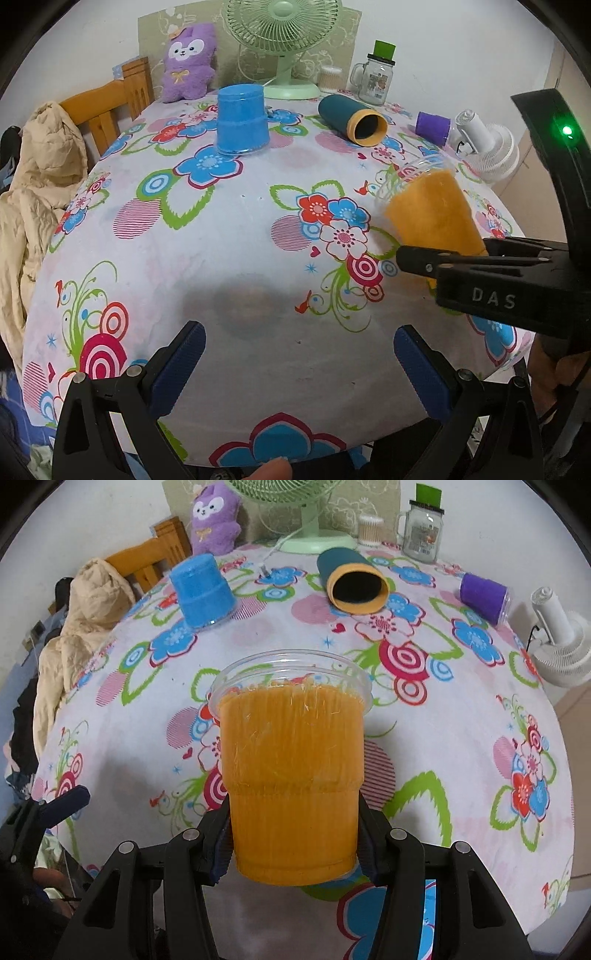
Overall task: Flip cup upside down
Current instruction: 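Lift the orange cup with the right gripper off the table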
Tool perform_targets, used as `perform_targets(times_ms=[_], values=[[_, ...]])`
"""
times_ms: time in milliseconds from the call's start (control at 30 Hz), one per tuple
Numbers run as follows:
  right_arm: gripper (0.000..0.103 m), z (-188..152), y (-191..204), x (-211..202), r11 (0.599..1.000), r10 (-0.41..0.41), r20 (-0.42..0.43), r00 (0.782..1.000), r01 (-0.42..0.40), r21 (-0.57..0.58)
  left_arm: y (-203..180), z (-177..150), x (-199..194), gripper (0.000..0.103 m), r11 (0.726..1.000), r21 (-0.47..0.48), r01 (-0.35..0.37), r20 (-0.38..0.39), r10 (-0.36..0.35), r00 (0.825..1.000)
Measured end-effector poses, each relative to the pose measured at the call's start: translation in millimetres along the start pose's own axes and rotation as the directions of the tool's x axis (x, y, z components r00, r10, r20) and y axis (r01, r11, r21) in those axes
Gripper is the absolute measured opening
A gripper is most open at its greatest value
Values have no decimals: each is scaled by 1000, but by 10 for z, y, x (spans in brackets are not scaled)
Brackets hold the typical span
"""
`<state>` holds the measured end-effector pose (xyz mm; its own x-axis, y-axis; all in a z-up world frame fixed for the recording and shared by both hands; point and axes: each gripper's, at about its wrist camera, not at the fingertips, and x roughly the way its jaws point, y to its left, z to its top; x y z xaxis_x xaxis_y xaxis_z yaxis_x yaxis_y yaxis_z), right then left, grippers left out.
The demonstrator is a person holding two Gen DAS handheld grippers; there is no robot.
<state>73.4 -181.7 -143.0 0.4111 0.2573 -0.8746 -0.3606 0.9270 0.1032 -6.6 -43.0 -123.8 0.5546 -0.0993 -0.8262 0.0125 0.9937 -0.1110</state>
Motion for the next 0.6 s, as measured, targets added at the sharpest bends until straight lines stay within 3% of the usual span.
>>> perform_targets(times_ms=[133,300,600], values=[[59,-10,-2,27,1000,-5,-20,1000,5,10,-11,6,-8,103,1000,4,2,3,-2,1000],[86,-8,-33,13,999,21,-15,1000,-20,32,-14,10,-7,103,1000,-2,3,1,-3,1000],[89,9,-48,-80,999,25,10,1000,-25,27,-51,20,13,103,1000,8,5,-2,-5,1000]])
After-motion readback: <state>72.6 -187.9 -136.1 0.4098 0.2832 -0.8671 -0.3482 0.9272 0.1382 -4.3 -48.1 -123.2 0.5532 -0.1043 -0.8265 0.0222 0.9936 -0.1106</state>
